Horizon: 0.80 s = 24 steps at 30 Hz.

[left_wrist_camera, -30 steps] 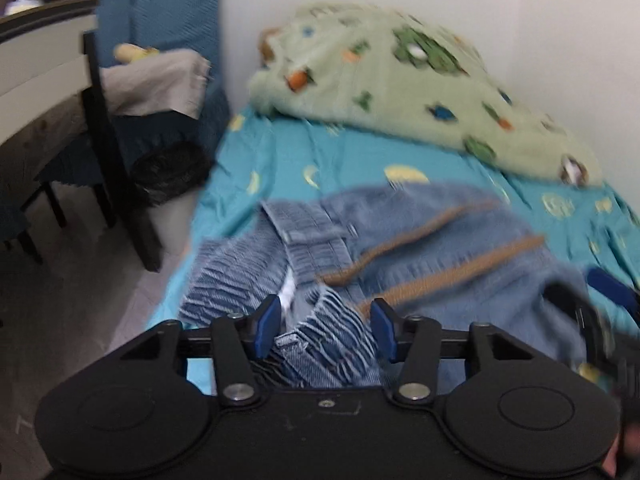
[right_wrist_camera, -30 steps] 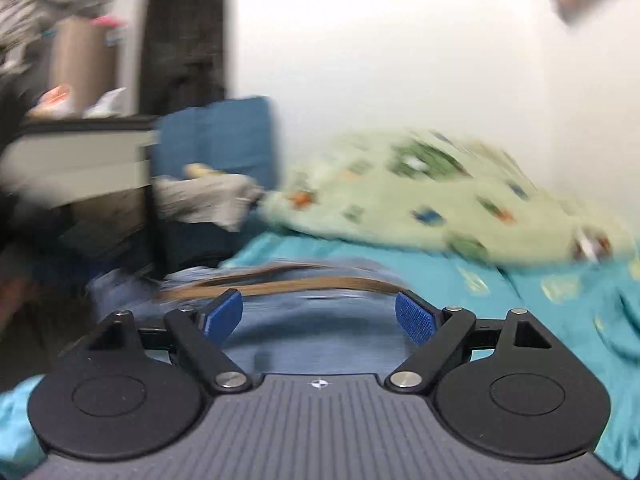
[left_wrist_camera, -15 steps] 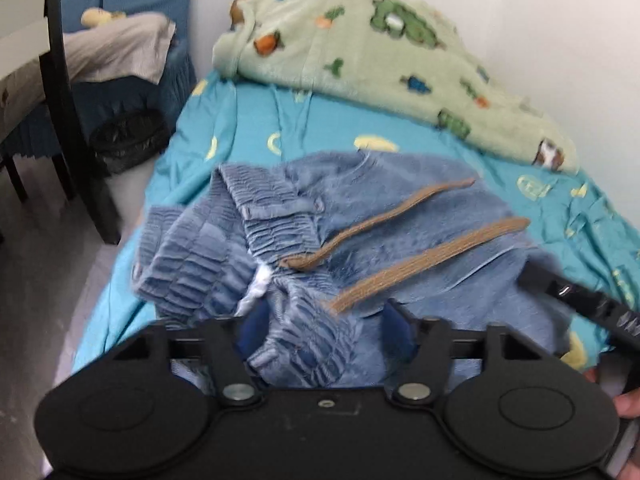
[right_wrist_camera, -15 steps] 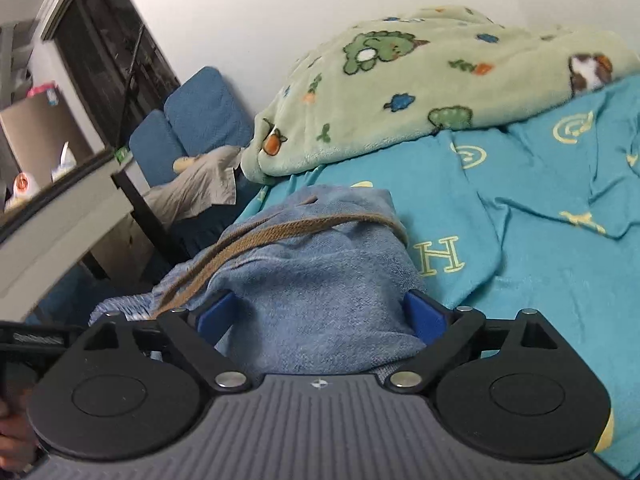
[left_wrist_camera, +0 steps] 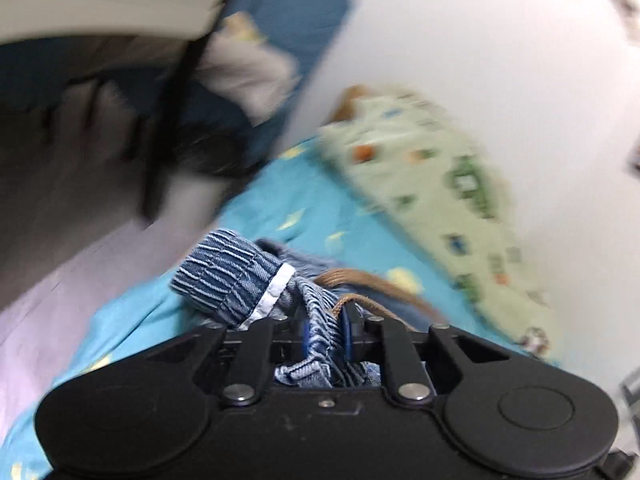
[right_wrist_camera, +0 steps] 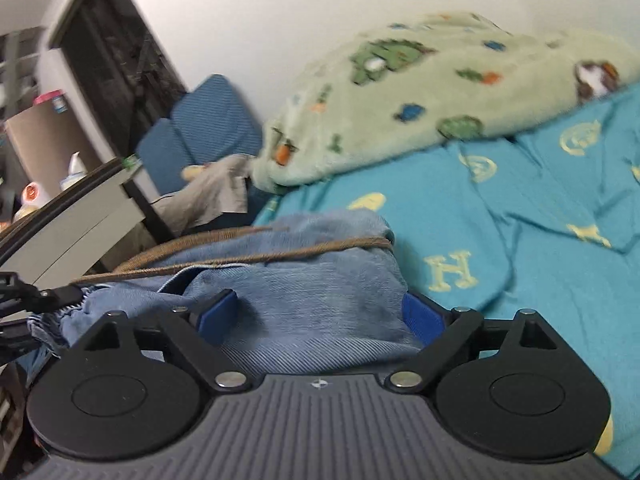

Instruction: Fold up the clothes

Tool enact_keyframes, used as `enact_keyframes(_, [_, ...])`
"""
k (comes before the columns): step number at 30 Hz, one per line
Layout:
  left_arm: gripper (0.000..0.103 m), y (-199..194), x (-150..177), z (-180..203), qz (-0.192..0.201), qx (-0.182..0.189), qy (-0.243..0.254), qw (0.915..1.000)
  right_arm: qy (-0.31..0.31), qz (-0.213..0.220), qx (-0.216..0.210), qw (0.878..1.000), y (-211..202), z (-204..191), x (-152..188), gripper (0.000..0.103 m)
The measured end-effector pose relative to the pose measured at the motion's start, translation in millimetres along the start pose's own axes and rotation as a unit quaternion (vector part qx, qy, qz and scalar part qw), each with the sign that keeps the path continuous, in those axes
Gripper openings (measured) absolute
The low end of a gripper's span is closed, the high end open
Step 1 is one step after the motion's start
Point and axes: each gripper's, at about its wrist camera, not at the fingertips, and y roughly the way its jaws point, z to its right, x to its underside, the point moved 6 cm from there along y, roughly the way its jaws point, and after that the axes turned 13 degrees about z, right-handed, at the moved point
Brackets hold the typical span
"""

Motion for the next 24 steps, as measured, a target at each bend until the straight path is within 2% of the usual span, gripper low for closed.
enact_keyframes(2, [0.014, 14.6, 13.2, -14.4, -0.037, -0.030, -0.006, 0.9988, -0.028, -0.008, 0.016, 0.999, 4.1, -1.3, 6.7, 0.091])
enact_keyframes(4, [0.015, 27.8, 22.8, -24.2, -0.064, -0.045, -0.008, 0.9969, -0.014, -0.041, 0.025, 0.999, 12.4, 5.9, 18.7, 0.092])
enact_keyframes(6, [0.016, 26.5, 21.3, -22.5, -0.059, -0.036, -0.017, 0.9975, 0.014, -0.067, 0.030, 0.997, 18.5, 14.4, 28.1, 0.091])
enact_keyframes(8, [0.025, 19.2, 19.1, -20.4, -0.054, -0.046, -0.027, 0.9971, 0.047, -0.070, 0.026, 0.996, 18.7, 21.8, 28.9, 0.091])
enact_keyframes(10, [0.033, 8.1, 16.6, -19.1, -0.050, -0.053, -0.038, 0.9966, 0.051, -0.069, 0.023, 0.996, 17.4, 23.0, 26.2, 0.091])
enact_keyframes(12, [0.049, -4.0, 15.3, -20.7, -0.042, -0.077, -0.061, 0.9943, 0.060, -0.067, 0.022, 0.996, 15.5, 23.9, 24.1, 0.091])
enact_keyframes(13, [0.064, -9.9, 14.7, -21.6, -0.037, -0.089, -0.073, 0.9927, 0.068, -0.067, 0.022, 0.995, 14.4, 24.7, 23.9, 0.091])
enact_keyframes(14, [0.069, -12.8, 14.7, -25.1, -0.034, -0.105, -0.080, 0.9907, 0.074, -0.067, 0.021, 0.995, 13.5, 25.5, 23.7, 0.091])
enact_keyframes(15, [0.070, -15.5, 15.0, -28.6, -0.032, -0.121, -0.087, 0.9884, 0.080, -0.067, 0.021, 0.994, 12.6, 26.0, 23.6, 0.090])
enact_keyframes(17, [0.075, -12.5, 20.1, -34.6, -0.053, -0.128, -0.110, 0.9842, 0.096, -0.065, 0.020, 0.993, 10.8, 27.1, 23.0, 0.090])
enact_keyframes(20, [0.085, -6.2, 29.1, -47.0, -0.065, -0.127, -0.180, 0.9734, 0.126, -0.063, 0.018, 0.990, 11.5, 29.8, 22.1, 0.090])
enact_keyframes(24, [0.092, 9.5, 40.6, -56.2, -0.077, -0.127, -0.221, 0.9639, 0.143, -0.067, 0.012, 0.987, 14.5, 31.6, 25.1, 0.090])
